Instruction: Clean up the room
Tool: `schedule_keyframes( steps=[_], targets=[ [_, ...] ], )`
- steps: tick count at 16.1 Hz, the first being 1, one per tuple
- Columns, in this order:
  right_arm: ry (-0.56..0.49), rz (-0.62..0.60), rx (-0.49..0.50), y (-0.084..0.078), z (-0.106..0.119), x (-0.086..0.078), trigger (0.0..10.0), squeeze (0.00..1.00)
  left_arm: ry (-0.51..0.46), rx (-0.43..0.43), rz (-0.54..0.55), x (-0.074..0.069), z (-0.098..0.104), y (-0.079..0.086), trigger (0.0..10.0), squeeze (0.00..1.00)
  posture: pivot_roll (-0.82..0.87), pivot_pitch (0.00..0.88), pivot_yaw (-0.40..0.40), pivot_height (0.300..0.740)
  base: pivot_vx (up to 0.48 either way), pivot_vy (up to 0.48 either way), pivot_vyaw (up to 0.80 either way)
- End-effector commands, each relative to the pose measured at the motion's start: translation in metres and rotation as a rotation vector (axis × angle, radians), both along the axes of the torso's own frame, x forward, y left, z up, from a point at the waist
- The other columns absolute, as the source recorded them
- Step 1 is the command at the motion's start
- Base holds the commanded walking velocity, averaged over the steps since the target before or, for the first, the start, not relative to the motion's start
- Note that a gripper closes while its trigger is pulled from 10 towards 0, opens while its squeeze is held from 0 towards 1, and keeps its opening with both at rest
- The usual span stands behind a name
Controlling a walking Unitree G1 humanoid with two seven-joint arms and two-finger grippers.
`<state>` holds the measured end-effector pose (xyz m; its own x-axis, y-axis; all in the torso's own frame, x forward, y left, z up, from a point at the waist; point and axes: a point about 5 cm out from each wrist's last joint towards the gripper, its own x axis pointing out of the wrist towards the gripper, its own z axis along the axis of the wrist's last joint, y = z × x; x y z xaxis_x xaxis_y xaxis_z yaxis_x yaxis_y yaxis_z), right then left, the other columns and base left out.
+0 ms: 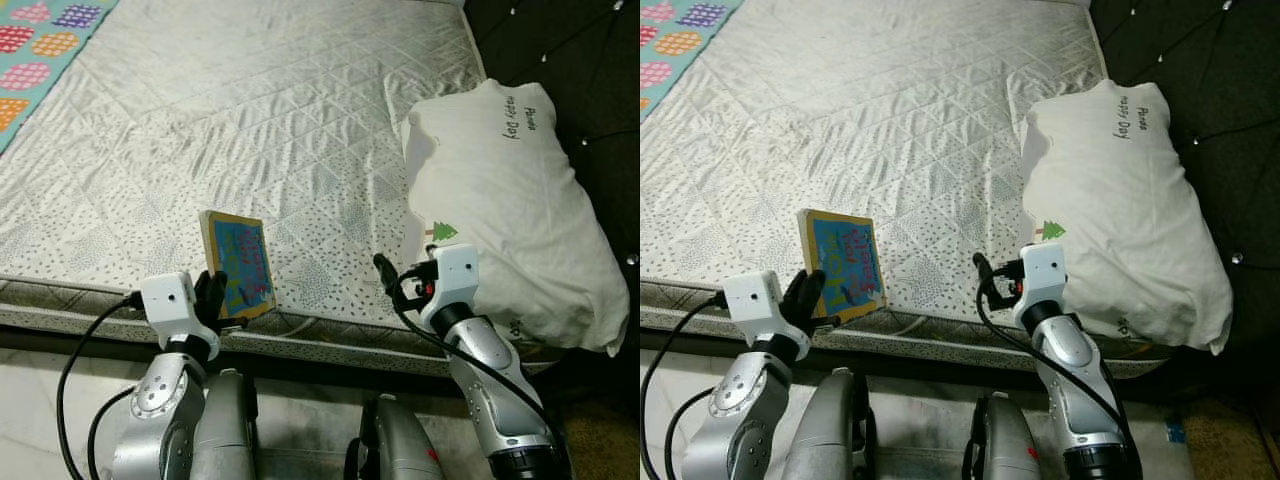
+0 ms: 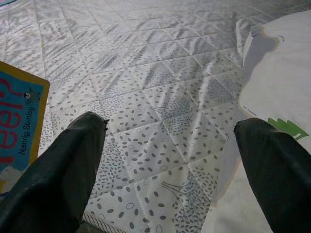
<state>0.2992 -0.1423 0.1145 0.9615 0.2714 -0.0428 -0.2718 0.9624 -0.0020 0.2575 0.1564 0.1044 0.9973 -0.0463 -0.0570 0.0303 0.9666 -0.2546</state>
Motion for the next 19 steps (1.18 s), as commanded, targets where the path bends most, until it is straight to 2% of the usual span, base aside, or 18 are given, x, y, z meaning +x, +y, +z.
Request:
schedule_keyframes(
  steps=[1, 9, 13, 19],
  targets=[
    [-0.003, -0.009, 0.0, -0.004, 0.002, -0.002, 10.0, 0.0, -0.04, 0.007, 0.014, -0.001, 0.008, 0.001, 10.0, 0.0, 0.07, 0.252, -0.051, 0.641, 0.0, 0.0, 0.0],
    [-0.009, -0.012, -0.017, -0.004, 0.003, -0.002, 10.0, 0.0, -0.058, -0.003, 0.011, 0.002, 0.012, 0.0, 10.0, 0.0, 0.07, 0.254, -0.053, 0.553, 0.0, 0.0, 0.0],
    [-0.006, -0.016, -0.017, -0.006, 0.002, -0.001, 10.0, 0.0, -0.074, -0.038, -0.017, 0.011, 0.022, 0.003, 10.0, 0.0, 0.06, 0.254, -0.058, 0.553, 0.0, 0.0, 0.0],
    [-0.002, -0.023, -0.019, -0.008, 0.002, -0.002, 10.0, 0.0, -0.121, -0.072, -0.037, 0.014, 0.033, 0.004, 10.0, 0.0, 0.06, 0.254, -0.06, 0.553, 0.0, 0.0, 0.0]
  ],
)
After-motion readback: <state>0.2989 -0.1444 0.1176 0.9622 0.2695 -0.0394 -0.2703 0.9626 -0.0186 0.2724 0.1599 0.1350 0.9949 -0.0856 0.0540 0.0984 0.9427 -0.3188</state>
